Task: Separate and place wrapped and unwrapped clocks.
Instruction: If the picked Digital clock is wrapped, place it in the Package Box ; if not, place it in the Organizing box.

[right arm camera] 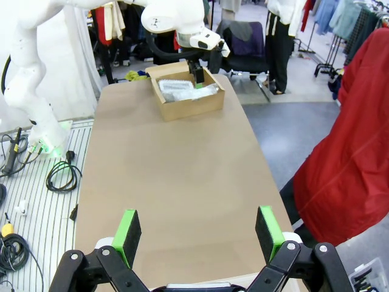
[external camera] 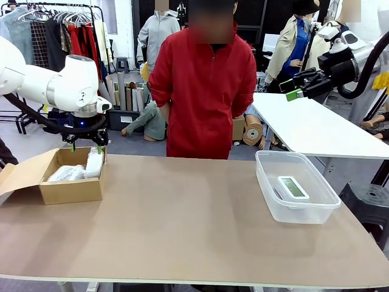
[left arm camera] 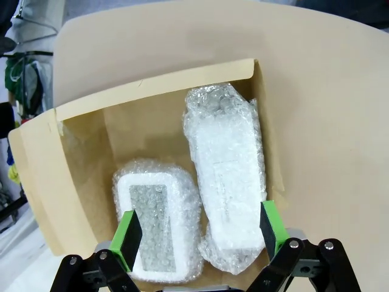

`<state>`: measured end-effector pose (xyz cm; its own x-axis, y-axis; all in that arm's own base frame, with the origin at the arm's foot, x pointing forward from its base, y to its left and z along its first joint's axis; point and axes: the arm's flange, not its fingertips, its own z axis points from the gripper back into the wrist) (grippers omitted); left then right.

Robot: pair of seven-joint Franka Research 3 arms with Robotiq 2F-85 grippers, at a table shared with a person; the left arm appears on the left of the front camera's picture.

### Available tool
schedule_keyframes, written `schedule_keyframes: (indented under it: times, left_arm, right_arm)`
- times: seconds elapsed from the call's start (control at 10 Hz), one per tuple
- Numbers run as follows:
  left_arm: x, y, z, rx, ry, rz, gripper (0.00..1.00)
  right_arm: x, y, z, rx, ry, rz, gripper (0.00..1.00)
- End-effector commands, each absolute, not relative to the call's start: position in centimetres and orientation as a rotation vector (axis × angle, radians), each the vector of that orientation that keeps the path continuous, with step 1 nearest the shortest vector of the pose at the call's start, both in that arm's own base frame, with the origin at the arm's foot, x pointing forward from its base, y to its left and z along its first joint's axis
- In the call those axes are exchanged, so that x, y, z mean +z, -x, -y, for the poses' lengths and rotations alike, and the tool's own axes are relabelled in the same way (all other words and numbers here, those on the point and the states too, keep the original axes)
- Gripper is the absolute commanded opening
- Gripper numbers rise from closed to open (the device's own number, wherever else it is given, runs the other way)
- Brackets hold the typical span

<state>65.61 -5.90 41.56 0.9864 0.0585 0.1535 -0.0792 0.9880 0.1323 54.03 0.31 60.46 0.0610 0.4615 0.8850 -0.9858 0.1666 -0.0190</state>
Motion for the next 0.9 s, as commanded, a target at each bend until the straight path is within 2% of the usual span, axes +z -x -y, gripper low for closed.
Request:
schedule_keyframes:
  times: [0.0,0.8]
  left_arm:
    - [41.57,-65.61,5.88,0.082,-0.144,0.151,1.00]
    - [41.57,-65.61,5.88,0.082,-0.144,0.151,1.00]
  right_arm:
    - [60.63,-53.92,-0.29,1.281,-0.744,0.917,1.00]
    - [60.63,-53.92,-0.29,1.281,-0.744,0.917,1.00]
